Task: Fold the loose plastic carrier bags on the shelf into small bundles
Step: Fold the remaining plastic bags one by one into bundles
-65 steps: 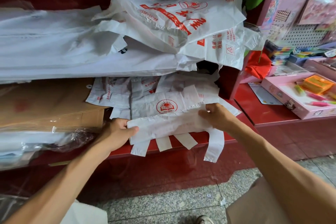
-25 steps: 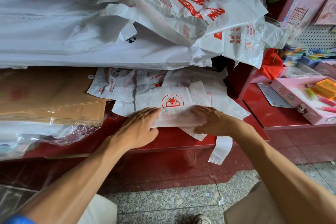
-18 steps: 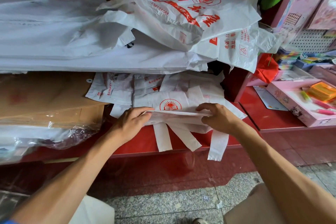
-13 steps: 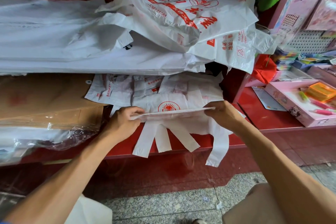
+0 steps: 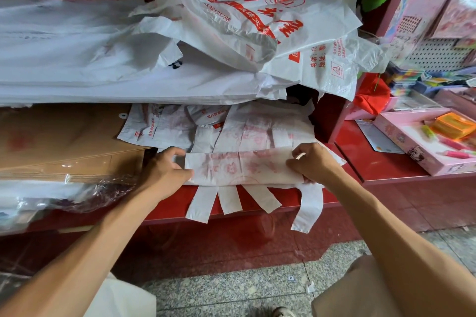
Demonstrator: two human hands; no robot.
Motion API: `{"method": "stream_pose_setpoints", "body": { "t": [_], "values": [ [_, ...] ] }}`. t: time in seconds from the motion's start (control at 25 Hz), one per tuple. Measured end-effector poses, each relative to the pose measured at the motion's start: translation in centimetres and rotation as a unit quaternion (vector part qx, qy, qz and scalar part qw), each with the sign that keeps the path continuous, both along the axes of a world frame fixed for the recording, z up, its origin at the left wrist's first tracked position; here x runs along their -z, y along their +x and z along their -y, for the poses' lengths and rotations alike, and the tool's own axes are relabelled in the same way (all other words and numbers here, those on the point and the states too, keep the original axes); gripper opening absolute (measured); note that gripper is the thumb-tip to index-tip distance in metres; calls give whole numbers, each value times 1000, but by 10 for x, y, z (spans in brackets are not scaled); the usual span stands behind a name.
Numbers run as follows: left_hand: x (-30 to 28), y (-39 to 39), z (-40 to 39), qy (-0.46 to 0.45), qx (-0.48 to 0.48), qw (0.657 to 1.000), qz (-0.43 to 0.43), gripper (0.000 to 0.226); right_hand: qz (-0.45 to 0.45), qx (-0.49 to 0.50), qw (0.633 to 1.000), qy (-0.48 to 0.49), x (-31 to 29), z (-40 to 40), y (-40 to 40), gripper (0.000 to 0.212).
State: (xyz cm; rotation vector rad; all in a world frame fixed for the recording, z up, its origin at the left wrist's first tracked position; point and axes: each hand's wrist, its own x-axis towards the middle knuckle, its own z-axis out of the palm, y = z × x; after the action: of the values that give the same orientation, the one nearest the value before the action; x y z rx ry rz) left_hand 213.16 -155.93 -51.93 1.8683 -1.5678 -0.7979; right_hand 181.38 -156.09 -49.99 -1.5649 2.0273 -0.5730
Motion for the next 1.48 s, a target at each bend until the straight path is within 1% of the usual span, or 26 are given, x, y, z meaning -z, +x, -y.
{"method": "stream_pose_setpoints", "body": {
  "t": [0.04, 0.08, 0.12, 0.16, 0.28, 0.36, 0.52, 0.68, 0.72, 0.8, 0.84, 0.88, 0.92, 0.96, 1.0, 1.04, 1.08, 1.12, 1.16, 1.24, 1.28, 1.32, 1.36, 1.4, 1.44, 1.48],
  "values": [
    [0, -1, -1, -40, 6, 999, 34, 49, -23, 3, 1000, -3, 1, 1, 0, 19],
    [1, -3, -2, -94, 23, 991, 88, 50, -50, 7, 999, -18, 2, 1, 0, 27],
    [1, -5, -4, -147, 59, 978, 138, 52, -75, 13, 996, -39, 2, 2, 1, 33],
    [0, -7, -6, -176, 110, 964, 168, 54, -87, 15, 995, -49, 2, 3, 1, 37],
    [1, -16, -12, -152, 255, 934, 201, 67, -47, 5, 999, -8, 5, 6, 4, 35],
    [3, -21, -13, -124, 293, 926, 203, 65, -24, 1, 1000, 13, 7, 8, 4, 35],
    [3, -23, -13, -104, 303, 927, 194, 64, 48, 24, 998, 9, 11, 10, 2, 37],
    [2, -26, -12, -91, 291, 932, 196, 63, 58, 33, 998, -6, 2, 8, -2, 21],
    [1, -27, -12, -83, 285, 933, 203, 63, 46, 24, 999, 1, -1, 6, -3, 18],
    [-1, -27, -13, -90, 265, 933, 225, 60, -38, -24, 999, 23, -3, 1, -4, 14],
    [0, -26, -12, -96, 253, 934, 234, 57, -81, -43, 996, 15, -3, -1, -5, 14],
    [1, -26, -10, -103, 241, 937, 232, 53, -101, -59, 993, -13, -5, -4, -3, 16],
    [1, -25, -9, -105, 227, 944, 214, 48, -90, -83, 991, -50, -7, -5, -2, 22],
    [1, -24, -6, -99, 208, 956, 181, 40, -54, -130, 987, -73, -10, -7, 0, 32],
    [0, -24, -5, -97, 187, 967, 145, 31, -15, -190, 979, -69, -12, -10, 2, 43],
    [-1, -23, -4, -105, 169, 973, 116, 20, -6, -243, 969, -41, -13, -13, 6, 53],
    [-3, -22, -3, -116, 156, 977, 89, 11, -27, -278, 960, -13, -13, -15, 9, 60],
    [-5, -22, -4, -125, 138, 980, 65, 19, -56, -292, 955, 2, -11, -15, 10, 61],
    [-7, -21, -4, -126, 110, 985, 34, 25, -78, -284, 956, -4, -9, -14, 10, 57],
    [-9, -17, -2, -121, 49, 990, -48, 22, -79, -221, 970, -63, -9, -7, 7, 40],
    [-9, -14, -1, -111, 16, 989, -97, 16, -52, -171, 980, -89, -9, -3, 4, 30],
    [-7, -10, 2, -93, -9, 987, -134, 10, 1, -114, 989, -99, -9, 1, 0, 23],
    [-7, -7, 3, -70, -19, 985, -156, 23, 64, -62, 992, -94, -8, 3, -2, 21],
    [-6, -5, 4, -37, -21, 987, -156, 40, 114, -24, 990, -74, -6, 4, -4, 25],
    [-5, -4, 5, -12, -24, 991, -134, 52, 139, -7, 989, -45, -4, 4, -6, 32],
    [-4, -4, 6, -1, -32, 995, -92, 58, 140, -9, 990, -11, -2, 4, -5, 41]
  ]
}}
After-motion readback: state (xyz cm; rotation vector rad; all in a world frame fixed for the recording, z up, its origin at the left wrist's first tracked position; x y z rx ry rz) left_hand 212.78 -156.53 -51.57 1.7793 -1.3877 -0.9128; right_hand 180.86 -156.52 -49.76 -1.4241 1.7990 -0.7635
